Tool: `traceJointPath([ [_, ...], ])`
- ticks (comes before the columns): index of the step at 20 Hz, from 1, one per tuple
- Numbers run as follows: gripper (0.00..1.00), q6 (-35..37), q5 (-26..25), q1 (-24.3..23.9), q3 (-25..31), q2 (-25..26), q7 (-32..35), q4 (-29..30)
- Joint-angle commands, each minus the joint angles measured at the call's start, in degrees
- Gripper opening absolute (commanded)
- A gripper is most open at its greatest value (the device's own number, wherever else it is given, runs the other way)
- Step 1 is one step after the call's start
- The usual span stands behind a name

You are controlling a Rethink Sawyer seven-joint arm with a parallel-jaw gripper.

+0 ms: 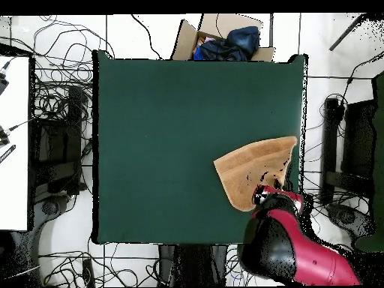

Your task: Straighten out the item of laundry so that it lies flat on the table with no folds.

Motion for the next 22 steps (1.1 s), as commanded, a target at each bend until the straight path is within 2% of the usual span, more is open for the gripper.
traceJointPath([
  [1,0.00,5.57,-3.98,-8.85,22.88,6.60,-3.23,7.73],
  [4,0.00,8.94,-4.25,-13.63,28.58,8.65,-6.31,8.00],
  [7,0.00,11.21,-5.68,-15.60,30.57,11.01,-7.76,7.32],
  [10,0.00,13.13,-8.49,-14.41,28.54,11.40,-8.44,5.46],
  [15,0.00,18.77,-12.10,-12.88,25.46,8.33,-9.76,2.98],
  [19,0.00,21.95,-18.40,-9.61,20.50,7.60,-8.07,-0.65],
  [22,0.00,23.86,-23.77,-5.88,16.72,7.37,-4.09,-2.81],
])
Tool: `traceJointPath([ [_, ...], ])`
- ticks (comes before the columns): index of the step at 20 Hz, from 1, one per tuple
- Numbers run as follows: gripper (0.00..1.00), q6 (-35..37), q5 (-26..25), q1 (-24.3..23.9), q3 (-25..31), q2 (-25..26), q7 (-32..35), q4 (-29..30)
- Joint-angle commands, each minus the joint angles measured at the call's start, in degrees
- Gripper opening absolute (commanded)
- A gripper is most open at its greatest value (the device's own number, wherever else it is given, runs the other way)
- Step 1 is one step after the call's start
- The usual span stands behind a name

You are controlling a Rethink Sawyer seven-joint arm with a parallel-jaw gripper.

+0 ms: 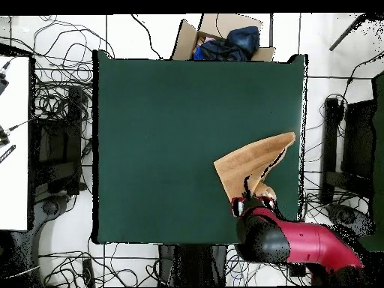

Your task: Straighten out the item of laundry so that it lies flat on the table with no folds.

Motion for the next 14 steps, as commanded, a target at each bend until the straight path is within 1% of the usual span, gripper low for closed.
traceJointPath([
  [1,0.00,9.08,-10.32,6.23,-3.92,0.31,-3.18,-5.44],
  [2,0.00,9.62,-12.07,7.16,-4.91,0.20,-2.02,-6.04],
  [3,0.00,9.86,-12.57,7.16,-4.90,0.09,-1.64,-6.07],
  [5,0.00,9.67,-11.38,5.42,-3.28,0.26,-2.66,-5.38],
  [6,0.00,8.42,-8.38,1.65,0.52,1.30,-4.93,-3.66],
  [7,0.00,7.67,-6.53,-1.11,3.46,2.38,-6.25,-2.41],
  [8,0.00,6.71,-3.78,-5.86,8.70,5.22,-8.51,-0.49],
  [9,0.00,6.55,-3.04,-7.85,10.87,6.82,-9.30,0.20],
  [10,0.00,5.78,-2.19,-11.09,14.37,10.24,-10.21,1.09],
  [11,0.00,5.58,-2.55,-12.03,15.24,11.57,-10.33,1.17],
  [12,0.00,4.94,-2.84,-14.08,17.10,14.33,-10.79,1.38],
  [13,0.00,4.76,-3.25,-15.02,17.94,15.61,-10.81,1.40],
  [14,0.00,4.60,-3.45,-17.08,19.75,18.21,-11.43,1.49],
])
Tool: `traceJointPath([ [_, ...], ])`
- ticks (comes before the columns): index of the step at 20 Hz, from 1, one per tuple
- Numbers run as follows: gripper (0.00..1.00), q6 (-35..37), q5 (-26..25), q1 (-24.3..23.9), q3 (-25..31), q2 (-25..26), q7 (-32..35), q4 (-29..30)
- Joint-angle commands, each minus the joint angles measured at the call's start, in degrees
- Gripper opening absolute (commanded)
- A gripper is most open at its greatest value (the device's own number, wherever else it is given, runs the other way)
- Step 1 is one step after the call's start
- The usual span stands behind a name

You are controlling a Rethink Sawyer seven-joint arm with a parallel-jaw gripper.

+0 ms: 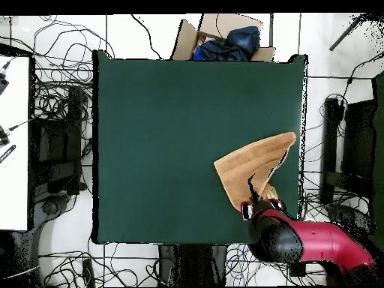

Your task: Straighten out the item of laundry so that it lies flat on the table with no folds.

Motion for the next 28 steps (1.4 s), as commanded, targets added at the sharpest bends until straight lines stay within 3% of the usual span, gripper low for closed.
traceJointPath([
  [1,0.00,1.13,0.40,-9.20,13.71,15.74,-11.49,2.46],
  [6,0.00,3.58,0.27,-14.83,19.51,24.91,-13.44,1.22],
  [10,0.00,5.85,-1.96,-17.36,20.68,30.16,-15.44,-0.19],
  [14,0.00,7.83,-3.91,-17.58,20.44,29.59,-16.54,-1.48],
  [21,0.00,12.37,-2.25,-19.96,22.99,28.78,-20.12,-2.88],
  [28,0.00,15.94,-2.24,-21.75,23.24,32.64,-26.57,-7.59],
])
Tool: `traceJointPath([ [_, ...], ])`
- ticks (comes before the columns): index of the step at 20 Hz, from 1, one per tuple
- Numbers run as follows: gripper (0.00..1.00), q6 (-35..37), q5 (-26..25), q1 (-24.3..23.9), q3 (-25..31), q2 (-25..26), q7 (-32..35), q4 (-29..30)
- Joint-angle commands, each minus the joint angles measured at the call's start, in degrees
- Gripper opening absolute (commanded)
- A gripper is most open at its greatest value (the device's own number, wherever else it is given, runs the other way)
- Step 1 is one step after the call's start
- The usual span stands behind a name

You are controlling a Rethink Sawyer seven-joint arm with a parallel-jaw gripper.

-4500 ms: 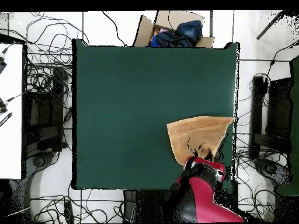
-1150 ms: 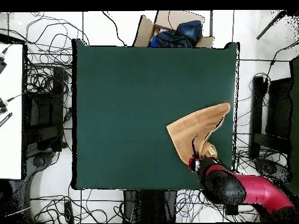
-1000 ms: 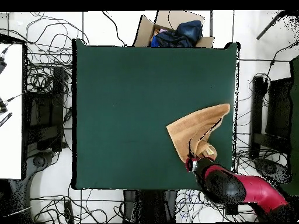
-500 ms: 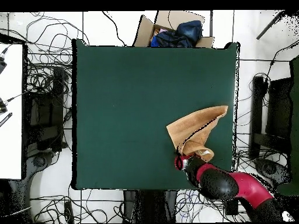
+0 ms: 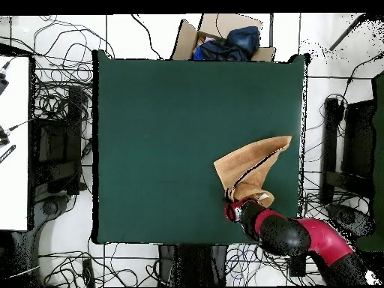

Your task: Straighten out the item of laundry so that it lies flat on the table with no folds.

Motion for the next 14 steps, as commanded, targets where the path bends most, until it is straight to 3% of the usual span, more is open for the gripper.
traceJointPath([
  [1,0.00,8.61,-1.49,-0.56,3.73,6.00,-17.06,-7.50],
  [14,0.00,14.64,1.16,-2.11,3.85,9.63,-26.53,-13.52],
])
